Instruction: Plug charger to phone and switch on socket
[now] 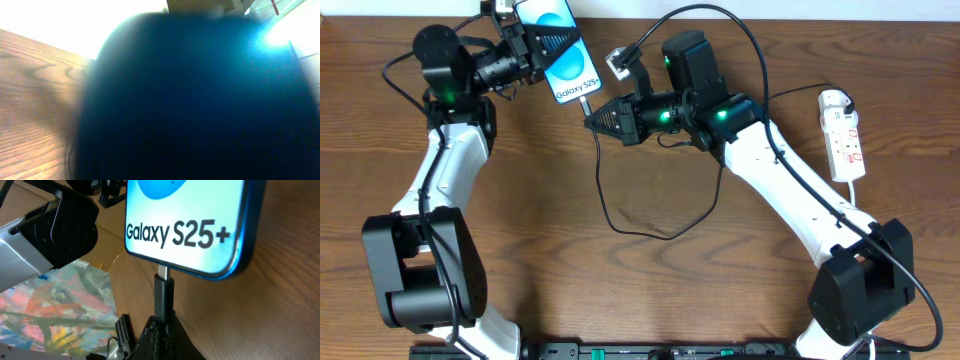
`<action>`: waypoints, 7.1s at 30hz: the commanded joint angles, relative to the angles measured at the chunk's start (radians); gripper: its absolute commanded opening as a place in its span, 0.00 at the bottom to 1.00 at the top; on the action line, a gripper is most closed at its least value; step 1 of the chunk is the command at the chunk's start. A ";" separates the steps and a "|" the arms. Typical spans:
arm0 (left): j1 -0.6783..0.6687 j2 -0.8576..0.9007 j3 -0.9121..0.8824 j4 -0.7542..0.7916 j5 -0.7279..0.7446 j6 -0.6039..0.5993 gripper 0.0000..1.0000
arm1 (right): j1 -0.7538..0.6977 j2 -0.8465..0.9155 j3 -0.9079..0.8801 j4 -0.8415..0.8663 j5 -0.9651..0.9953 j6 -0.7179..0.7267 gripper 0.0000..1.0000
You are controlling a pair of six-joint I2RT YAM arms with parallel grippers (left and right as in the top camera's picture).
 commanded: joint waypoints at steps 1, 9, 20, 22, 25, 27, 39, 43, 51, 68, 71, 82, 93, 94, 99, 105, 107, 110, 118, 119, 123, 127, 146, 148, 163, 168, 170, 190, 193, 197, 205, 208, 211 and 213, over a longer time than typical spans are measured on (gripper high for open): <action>-0.011 -0.007 0.013 0.010 0.015 0.021 0.07 | -0.002 -0.007 0.009 0.004 0.008 -0.001 0.01; -0.011 -0.007 0.013 0.010 0.039 0.026 0.07 | -0.003 -0.006 0.009 0.008 0.015 -0.001 0.01; -0.011 -0.007 0.013 0.009 0.047 0.041 0.07 | -0.004 -0.006 0.009 0.010 0.015 -0.001 0.01; -0.011 -0.007 0.013 0.009 0.051 0.041 0.07 | -0.004 -0.006 0.009 0.021 0.015 -0.001 0.01; -0.011 -0.007 0.013 0.009 0.057 0.044 0.07 | -0.004 -0.006 0.009 0.045 0.014 0.008 0.01; -0.011 -0.007 0.013 0.009 0.068 0.044 0.08 | -0.004 -0.006 0.009 0.057 0.015 0.014 0.01; -0.034 -0.007 0.013 0.009 0.093 0.044 0.07 | -0.004 -0.006 0.009 0.081 0.038 0.023 0.01; -0.039 -0.007 0.013 0.009 0.093 0.044 0.07 | -0.004 -0.006 0.009 0.086 0.037 0.022 0.01; -0.021 -0.007 0.013 0.009 0.093 0.043 0.08 | -0.003 -0.006 0.009 0.006 0.037 -0.026 0.08; -0.014 -0.004 0.013 -0.094 0.093 0.105 0.07 | -0.100 -0.007 0.009 -0.101 -0.053 -0.084 0.44; -0.017 -0.004 0.013 -0.266 0.089 0.216 0.07 | -0.160 -0.007 0.009 -0.114 -0.068 -0.084 0.45; -0.058 -0.003 0.013 -0.912 -0.180 0.699 0.08 | -0.277 -0.007 0.009 -0.243 0.031 -0.130 0.49; -0.113 0.123 0.013 -0.968 -0.224 0.830 0.08 | -0.251 -0.007 0.008 -0.351 0.194 -0.163 0.48; -0.112 0.146 0.013 -0.963 -0.227 0.833 0.07 | -0.248 -0.007 0.008 -0.361 0.215 -0.163 0.48; -0.113 0.234 0.013 -0.937 -0.246 0.833 0.08 | -0.232 -0.007 0.007 -0.395 0.280 -0.164 0.49; -0.113 0.294 0.013 -0.931 -0.282 0.832 0.07 | -0.211 -0.007 0.007 -0.401 0.322 -0.179 0.49; -0.113 0.300 0.013 -0.935 -0.309 0.832 0.07 | -0.206 -0.007 0.007 -0.401 0.330 -0.179 0.50; -0.113 0.301 0.013 -0.956 -0.362 0.832 0.07 | -0.202 -0.007 0.007 -0.402 0.331 -0.179 0.50; -0.114 0.301 0.013 -1.054 -0.520 0.833 0.07 | -0.195 -0.007 0.007 -0.401 0.337 -0.178 0.51; -0.114 0.301 0.013 -1.057 -0.525 0.833 0.07 | -0.194 -0.007 0.007 -0.402 0.337 -0.178 0.51; -0.114 0.301 0.013 -1.059 -0.529 0.832 0.07 | -0.192 -0.007 0.007 -0.400 0.337 -0.178 0.51; -0.114 0.301 0.013 -1.081 -0.529 0.833 0.12 | -0.191 -0.007 0.007 -0.403 0.337 -0.178 0.51; -0.113 0.300 0.013 -1.174 -0.662 0.837 0.69 | -0.191 -0.007 0.007 -0.404 0.352 -0.190 0.50; -0.113 0.299 0.013 -1.186 -0.690 0.837 0.70 | -0.191 -0.007 0.007 -0.405 0.352 -0.190 0.50; -0.113 0.262 0.013 -1.297 -0.924 0.832 0.72 | -0.191 -0.007 0.007 -0.409 0.352 -0.190 0.52; -0.112 0.240 0.013 -1.317 -0.964 0.832 0.71 | -0.191 -0.007 0.007 -0.416 0.352 -0.198 0.52; -0.111 0.233 0.014 -1.324 -0.964 0.832 0.72 | -0.191 -0.007 0.007 -0.423 0.352 -0.198 0.52; -0.076 -0.195 0.014 -1.392 -0.964 0.832 0.71 | -0.225 -0.010 0.007 -0.443 0.352 -0.208 0.49; -0.077 -0.262 0.014 -1.424 -0.964 0.832 0.98 | -0.271 -0.023 0.007 -0.464 0.352 -0.208 0.48; -0.077 -0.308 0.014 -1.429 -0.964 0.832 0.98 | -0.369 -0.060 0.007 -0.525 0.358 -0.225 0.49; -0.077 -0.308 0.014 -1.429 -0.964 0.832 0.98 | -0.630 -0.079 0.007 -0.584 0.405 -0.248 0.45; -0.077 -0.308 0.014 -1.429 -0.964 0.832 0.98 | -0.721 -0.075 0.007 -0.551 0.431 -0.257 0.44; -0.077 -0.308 0.014 -1.429 -0.964 0.832 0.98 | -0.791 -0.064 0.007 -0.513 0.485 -0.257 0.40; -0.077 -0.308 0.014 -1.429 -0.964 0.832 0.98 | -0.827 -0.051 0.007 -0.491 0.503 -0.257 0.38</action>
